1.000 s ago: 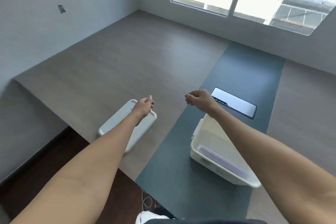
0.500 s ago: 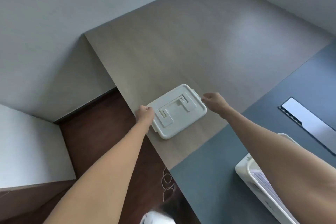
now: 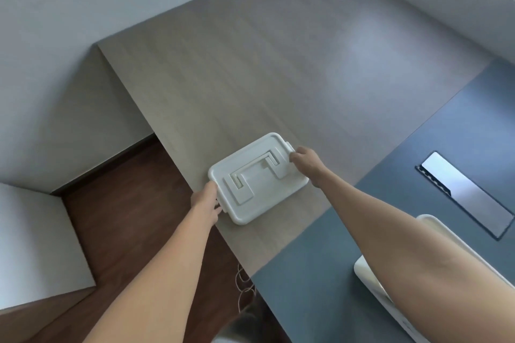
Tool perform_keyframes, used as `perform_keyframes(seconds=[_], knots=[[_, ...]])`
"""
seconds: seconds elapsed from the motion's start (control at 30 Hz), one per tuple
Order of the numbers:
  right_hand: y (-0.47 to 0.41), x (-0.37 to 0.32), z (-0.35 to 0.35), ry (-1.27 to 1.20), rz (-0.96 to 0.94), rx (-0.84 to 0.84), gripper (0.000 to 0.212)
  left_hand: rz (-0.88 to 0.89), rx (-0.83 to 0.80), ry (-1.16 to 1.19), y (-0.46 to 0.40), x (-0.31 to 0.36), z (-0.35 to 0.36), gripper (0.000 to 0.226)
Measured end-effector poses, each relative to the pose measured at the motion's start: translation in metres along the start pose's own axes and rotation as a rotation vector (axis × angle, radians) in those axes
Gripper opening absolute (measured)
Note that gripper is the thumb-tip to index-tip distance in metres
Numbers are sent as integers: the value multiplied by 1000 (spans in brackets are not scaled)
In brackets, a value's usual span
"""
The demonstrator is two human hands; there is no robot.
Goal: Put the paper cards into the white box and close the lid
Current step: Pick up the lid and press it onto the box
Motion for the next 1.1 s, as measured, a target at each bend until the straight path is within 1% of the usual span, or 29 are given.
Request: perform_keyframes(seconds=[0.07, 0.1, 0.13, 0.2, 0.23, 0.27, 0.37, 0.47, 0.53, 0.6, 0.73, 0.77, 0.8, 0.87, 0.9, 0.97, 1.07, 1.1], knots=[[3, -3, -9, -60, 62, -7, 7, -37, -26, 7, 4, 4, 1, 27], [4, -3, -15, -83, 77, -3, 8, -43, -39, 7, 7, 8, 2, 29], [3, -1, -19, -88, 89, 6, 14, -44, -48, 6, 11, 11, 3, 29], [3, 1, -35, -99, 115, 41, 36, -29, -85, -16, 23, 20, 10, 27], [2, 0, -42, -112, 118, 50, 43, -19, -99, -22, 28, 24, 14, 24], [3, -1, -53, -125, 117, 67, 46, -1, -110, -25, 35, 29, 18, 19], [19, -13, -95, -193, 93, 131, 38, 88, -115, 6, 60, 45, 36, 14], [33, -20, -143, -262, 42, 204, 30, 196, -116, 50, 90, 59, 60, 19], [45, -18, -176, -288, 25, 271, 20, 270, -142, 43, 114, 66, 78, 19], [57, -9, -210, -315, 21, 348, 15, 336, -168, 31, 136, 68, 97, 22], [85, 35, -278, -382, 45, 528, 19, 434, -290, -41, 185, 59, 136, 22], [90, 42, -287, -391, 46, 538, 19, 447, -313, -52, 193, 58, 141, 21], [99, 53, -300, -410, 55, 557, 17, 460, -347, -68, 206, 54, 147, 21], [124, 77, -325, -469, 91, 612, 5, 471, -430, -118, 233, 43, 159, 20], [135, 91, -336, -502, 109, 651, 5, 482, -471, -149, 246, 36, 164, 19], [158, 119, -356, -552, 147, 698, 19, 511, -559, -228, 270, 22, 175, 16], [187, 157, -375, -589, 212, 725, 26, 543, -651, -320, 297, 0, 191, 22], [193, 168, -377, -601, 229, 715, 26, 558, -658, -345, 302, -5, 193, 22]])
Point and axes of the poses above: each hand's wrist, its own y-axis away from the middle knuckle, its own z-axis out of the palm, x = y × z, the point moved 2 cm from there along -y, towards the middle knuckle, and after that the axes turned 15 degrees about x, right-handed, at the moved point
